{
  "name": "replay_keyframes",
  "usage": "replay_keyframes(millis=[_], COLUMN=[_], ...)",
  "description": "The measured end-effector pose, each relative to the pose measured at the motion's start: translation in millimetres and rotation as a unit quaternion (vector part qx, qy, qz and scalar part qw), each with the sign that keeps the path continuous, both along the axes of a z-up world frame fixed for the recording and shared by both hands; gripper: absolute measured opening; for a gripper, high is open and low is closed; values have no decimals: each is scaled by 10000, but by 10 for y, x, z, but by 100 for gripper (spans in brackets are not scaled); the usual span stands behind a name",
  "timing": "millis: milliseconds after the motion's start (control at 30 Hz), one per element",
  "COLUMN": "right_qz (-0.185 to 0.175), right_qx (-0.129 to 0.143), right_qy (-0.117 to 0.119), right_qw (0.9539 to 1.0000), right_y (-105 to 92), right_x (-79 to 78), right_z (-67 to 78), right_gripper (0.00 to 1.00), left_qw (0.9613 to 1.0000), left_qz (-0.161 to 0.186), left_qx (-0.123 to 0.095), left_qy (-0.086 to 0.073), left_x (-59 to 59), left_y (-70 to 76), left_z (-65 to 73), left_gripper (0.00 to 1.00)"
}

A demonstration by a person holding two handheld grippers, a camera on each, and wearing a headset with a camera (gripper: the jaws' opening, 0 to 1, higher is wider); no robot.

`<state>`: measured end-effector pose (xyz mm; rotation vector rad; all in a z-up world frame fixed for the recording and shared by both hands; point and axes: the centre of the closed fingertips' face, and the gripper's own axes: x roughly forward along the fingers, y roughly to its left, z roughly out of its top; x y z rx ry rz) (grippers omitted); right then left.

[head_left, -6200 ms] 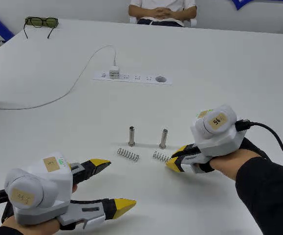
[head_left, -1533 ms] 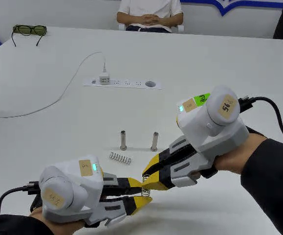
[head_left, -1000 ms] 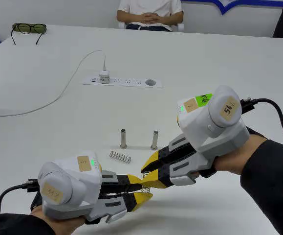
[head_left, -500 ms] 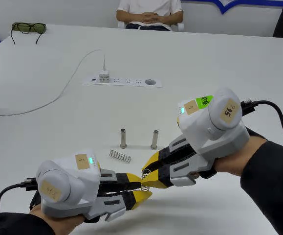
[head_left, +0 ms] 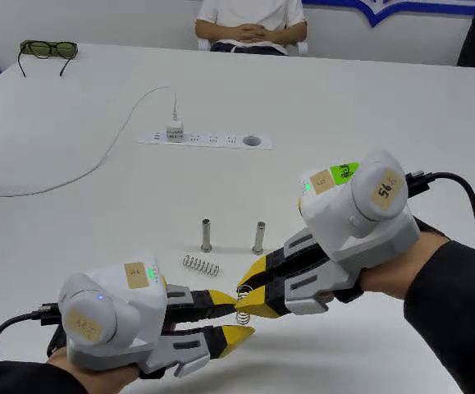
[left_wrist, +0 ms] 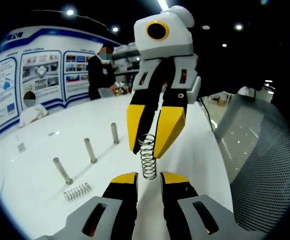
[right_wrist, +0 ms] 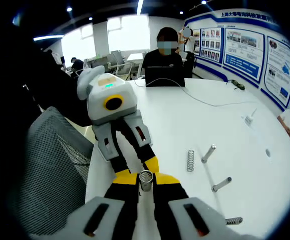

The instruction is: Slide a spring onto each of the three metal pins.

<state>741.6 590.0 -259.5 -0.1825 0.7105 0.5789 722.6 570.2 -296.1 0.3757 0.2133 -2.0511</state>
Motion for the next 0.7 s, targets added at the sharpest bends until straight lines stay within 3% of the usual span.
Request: replay_keyframes(millis=[700], right_qz=[-208], right_qx=[-10], right_qy=[-66], right_qw=[9998], right_y=[-99], right_x=[18], right_z=[42], right_gripper=[12], left_qw=[9975], left_qz=[688], left_qx=[-74], left_qy=[129], left_x=[302], left_y=[42], left_z=[22], left_gripper=[44])
